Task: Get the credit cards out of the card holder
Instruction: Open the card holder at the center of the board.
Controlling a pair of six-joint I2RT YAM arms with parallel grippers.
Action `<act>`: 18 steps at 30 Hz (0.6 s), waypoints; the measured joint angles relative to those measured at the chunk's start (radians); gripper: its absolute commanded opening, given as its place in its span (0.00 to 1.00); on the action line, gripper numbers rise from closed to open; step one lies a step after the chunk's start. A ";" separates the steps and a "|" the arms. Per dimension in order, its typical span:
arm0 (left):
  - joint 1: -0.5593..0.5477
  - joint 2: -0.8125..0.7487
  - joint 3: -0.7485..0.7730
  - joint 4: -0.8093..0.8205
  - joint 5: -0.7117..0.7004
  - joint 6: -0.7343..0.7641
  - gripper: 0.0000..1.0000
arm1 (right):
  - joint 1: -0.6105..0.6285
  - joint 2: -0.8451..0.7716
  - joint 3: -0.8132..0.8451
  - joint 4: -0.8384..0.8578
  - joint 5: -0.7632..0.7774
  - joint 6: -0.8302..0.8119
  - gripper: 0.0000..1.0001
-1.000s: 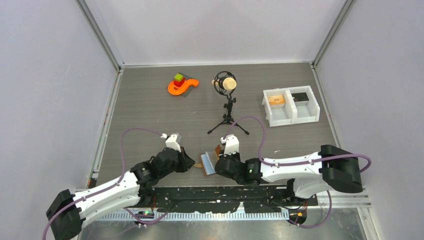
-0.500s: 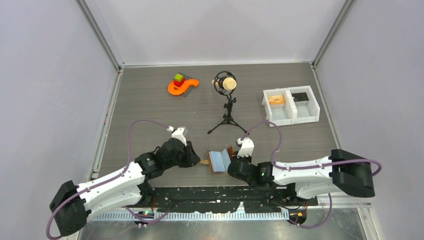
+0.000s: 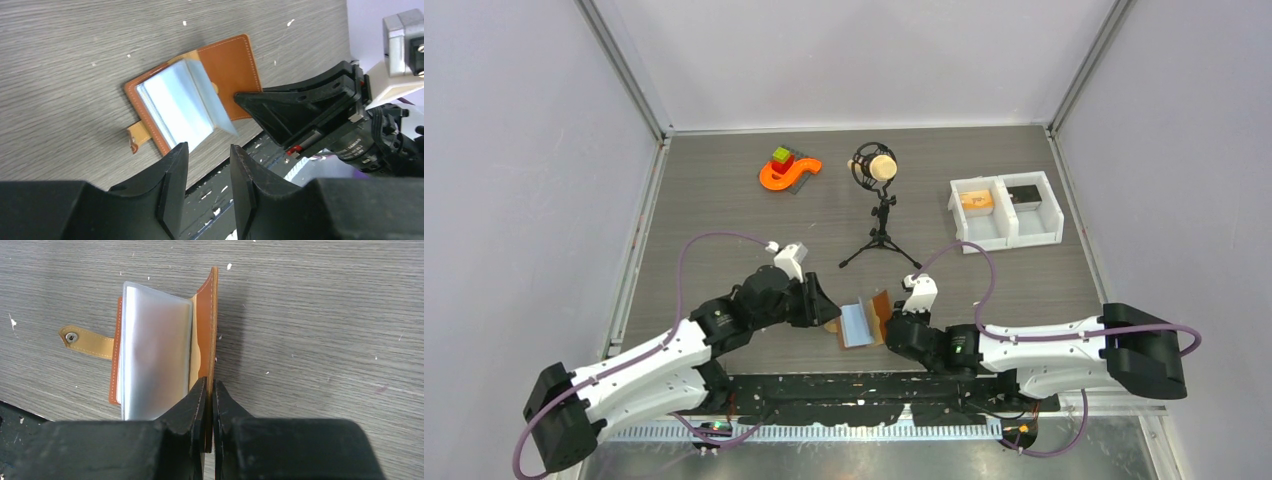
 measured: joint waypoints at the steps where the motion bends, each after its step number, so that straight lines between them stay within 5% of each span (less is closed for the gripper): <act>1: 0.000 0.012 0.000 0.021 0.016 -0.007 0.35 | 0.000 0.000 0.000 0.000 0.000 -0.001 0.05; 18: 0.000 0.329 -0.039 0.214 0.080 -0.009 0.05 | 0.000 -0.024 -0.051 0.019 0.000 0.042 0.08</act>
